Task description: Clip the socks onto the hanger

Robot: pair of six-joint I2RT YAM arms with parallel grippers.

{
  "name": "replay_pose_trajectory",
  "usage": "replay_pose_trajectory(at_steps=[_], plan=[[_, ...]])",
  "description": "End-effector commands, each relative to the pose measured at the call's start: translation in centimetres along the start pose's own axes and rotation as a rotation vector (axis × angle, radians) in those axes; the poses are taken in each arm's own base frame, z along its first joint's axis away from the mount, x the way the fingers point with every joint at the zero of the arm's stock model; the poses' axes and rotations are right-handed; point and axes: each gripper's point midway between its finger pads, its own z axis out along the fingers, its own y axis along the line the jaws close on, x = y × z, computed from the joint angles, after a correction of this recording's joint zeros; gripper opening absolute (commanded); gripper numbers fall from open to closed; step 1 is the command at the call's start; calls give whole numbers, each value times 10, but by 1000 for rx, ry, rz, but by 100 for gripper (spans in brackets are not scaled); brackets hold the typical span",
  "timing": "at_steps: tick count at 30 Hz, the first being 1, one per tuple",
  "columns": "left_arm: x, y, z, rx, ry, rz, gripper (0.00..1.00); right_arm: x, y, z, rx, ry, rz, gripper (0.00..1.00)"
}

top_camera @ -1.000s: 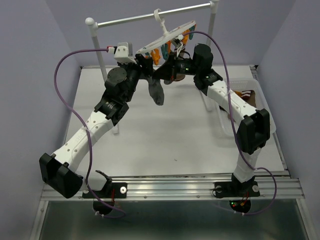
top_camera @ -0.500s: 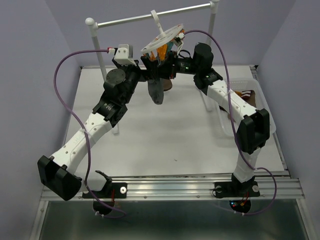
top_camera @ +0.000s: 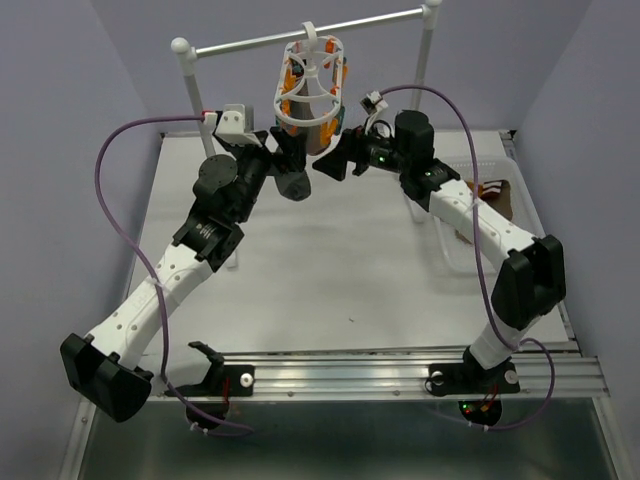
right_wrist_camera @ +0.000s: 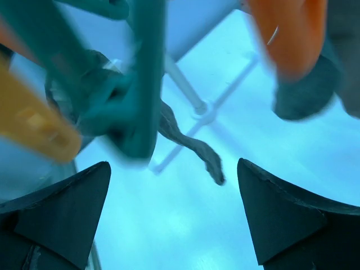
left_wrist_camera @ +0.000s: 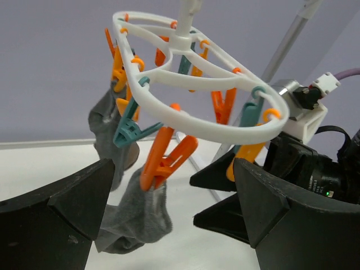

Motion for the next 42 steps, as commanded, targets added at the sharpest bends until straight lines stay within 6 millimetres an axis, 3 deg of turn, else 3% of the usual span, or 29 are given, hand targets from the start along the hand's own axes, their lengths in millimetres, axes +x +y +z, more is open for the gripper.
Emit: replay_pose_trajectory(at_steps=[1,13,15,16,20,23,25,27,28,31,35,36,40,42], plan=[[-24,-3,-10,18,-78,8,99,-32,-11,-32,227,-131,-135,100],[-20,7,-9,-29,-76,36,99,-38,-41,-90,553,-246,-167,100],[-21,12,-11,-47,-82,41,99,-41,-45,-102,612,-277,-159,100],[-19,13,-11,-52,-81,42,99,-48,-58,-116,716,-329,-140,100],[-5,16,-12,-53,-44,56,99,-56,-65,-149,856,-424,-128,100],[6,14,-15,-20,-17,86,99,-49,-75,-162,934,-434,-124,100],[3,9,-22,21,-38,92,99,-48,-84,-175,1004,-453,-115,100],[12,1,-29,90,-24,107,99,-49,-89,-183,1041,-463,-111,100],[4,-4,-36,120,-47,112,99,-49,-89,-185,1048,-466,-110,100],[5,-17,-49,209,-45,114,99,-54,-96,-190,1068,-473,-101,100],[19,-56,-66,456,14,135,99,-66,-109,-188,1114,-464,-84,100],[23,-62,-67,485,25,142,99,-77,-108,-189,1115,-478,-80,100],[30,-76,-59,526,60,124,99,-92,-119,-178,1088,-472,-75,100],[26,-87,-53,544,66,111,99,-90,-130,-180,1098,-448,-52,100]])
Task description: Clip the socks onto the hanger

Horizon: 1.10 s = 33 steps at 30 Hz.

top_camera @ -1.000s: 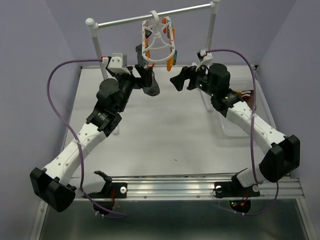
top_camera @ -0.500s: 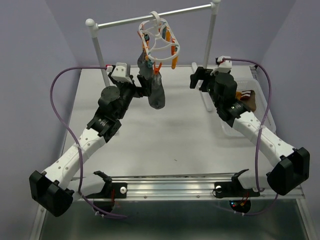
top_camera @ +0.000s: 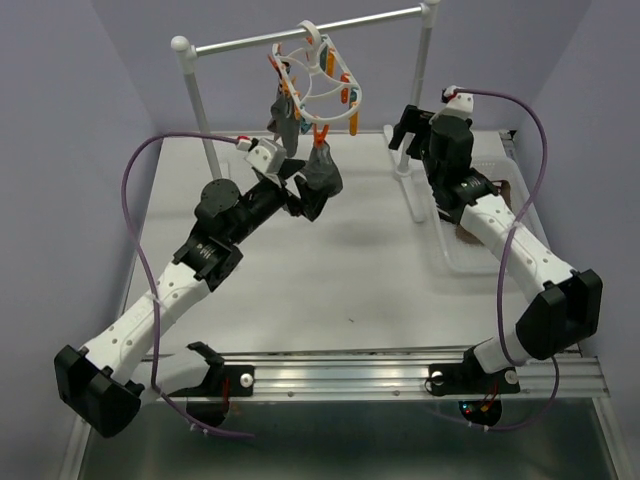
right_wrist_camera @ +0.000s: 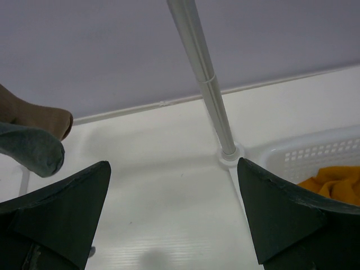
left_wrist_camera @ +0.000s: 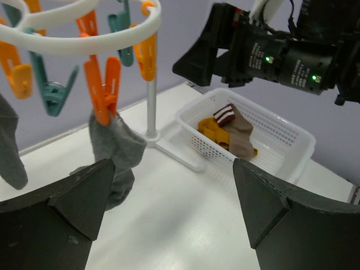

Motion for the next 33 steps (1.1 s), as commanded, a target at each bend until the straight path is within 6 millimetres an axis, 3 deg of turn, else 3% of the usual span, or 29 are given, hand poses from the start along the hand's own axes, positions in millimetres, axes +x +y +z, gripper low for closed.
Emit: replay_pose_trajectory(at_steps=[1,2,4,5,9,16,23,27,29,33], plan=[[-21,-27,24,116,-21,12,99,-25,-5,15,-5,-19,53,100],[-11,-24,28,112,5,6,99,-25,-6,19,-9,-12,52,100],[-8,-30,45,130,24,-4,99,-25,-10,28,-8,0,62,100],[-18,-35,50,144,8,-6,99,-25,-9,29,-11,1,62,100],[-6,-46,76,179,53,-24,99,-19,-11,37,-6,15,65,100],[2,-40,98,135,60,-62,99,-16,-2,40,-69,36,56,100],[4,19,108,-197,29,-78,99,-13,26,39,-240,49,7,100],[-1,36,105,-301,0,-97,99,-16,43,34,-347,54,-48,100],[-3,42,104,-336,-2,-86,99,-27,52,31,-398,10,-77,100],[-7,53,96,-398,-18,-62,99,-39,56,23,-437,-27,-143,100]])
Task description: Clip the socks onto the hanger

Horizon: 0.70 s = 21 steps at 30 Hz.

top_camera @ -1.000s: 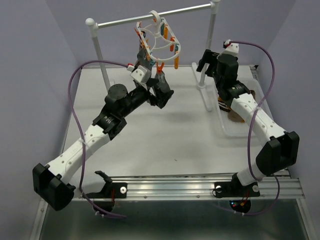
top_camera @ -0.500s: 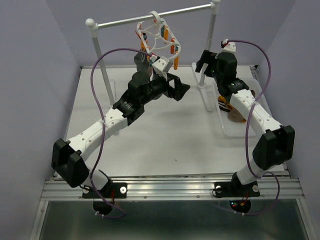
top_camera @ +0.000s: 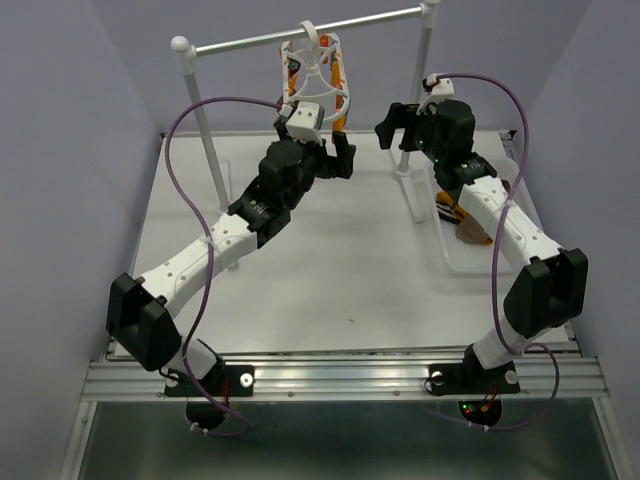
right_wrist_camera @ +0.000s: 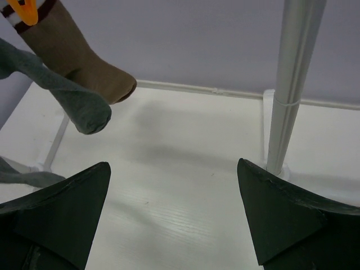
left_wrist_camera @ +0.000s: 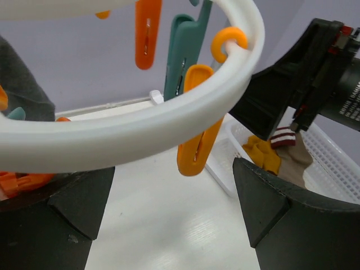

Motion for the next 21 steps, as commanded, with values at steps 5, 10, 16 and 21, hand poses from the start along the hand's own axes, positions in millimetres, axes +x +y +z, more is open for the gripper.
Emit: replay_pose_trajectory(at_steps=[5,10,16,21], plan=[[-56,16,-18,-101,-155,16,99,-70,37,-25,-213,-193,-320,100],[-53,22,-33,-111,-153,39,99,-98,56,-36,-309,-280,-558,100],[-54,30,-42,-135,-166,26,99,-116,95,-47,-524,-349,-704,100],[-58,46,-43,-210,-184,44,99,-115,120,-45,-693,-357,-719,100]])
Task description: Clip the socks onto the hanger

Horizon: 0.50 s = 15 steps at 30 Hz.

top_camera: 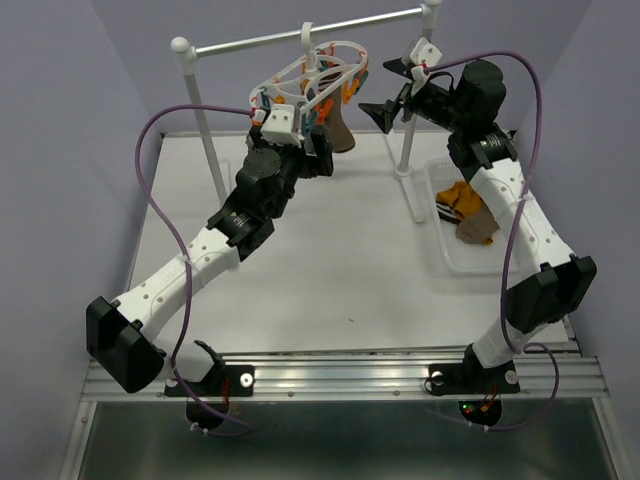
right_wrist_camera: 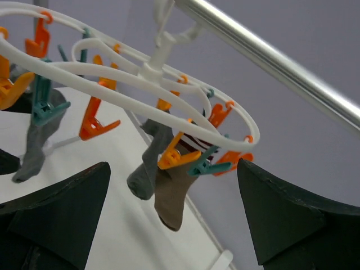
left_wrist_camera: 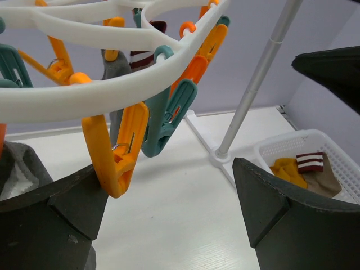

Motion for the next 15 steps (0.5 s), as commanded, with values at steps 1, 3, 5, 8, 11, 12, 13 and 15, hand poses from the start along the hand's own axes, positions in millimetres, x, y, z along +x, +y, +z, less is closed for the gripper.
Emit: replay_pose_trajectory(at_steps=[1,3,5,8,11,12,13,15], plan=[[-23,20,-1,-84,-80,16,99,-14,13,12,-149,-73,-55,100],[-27,24,-1,-107,-88,23,99,-7,13,20,-168,-73,-35,100],[-32,29,0,-120,-101,26,99,-9,10,24,-169,-80,-38,100],[-34,34,1,-129,-112,31,99,-6,15,31,-189,-87,-41,100],[-33,37,4,-133,-107,35,99,-3,12,35,-186,-86,-54,100],[-33,38,5,-133,-107,34,99,-5,15,37,-189,-91,-50,100],[-34,38,5,-129,-110,32,99,-1,14,40,-187,-85,-43,100],[-32,38,7,-122,-107,29,99,-3,13,41,-183,-89,-38,100]])
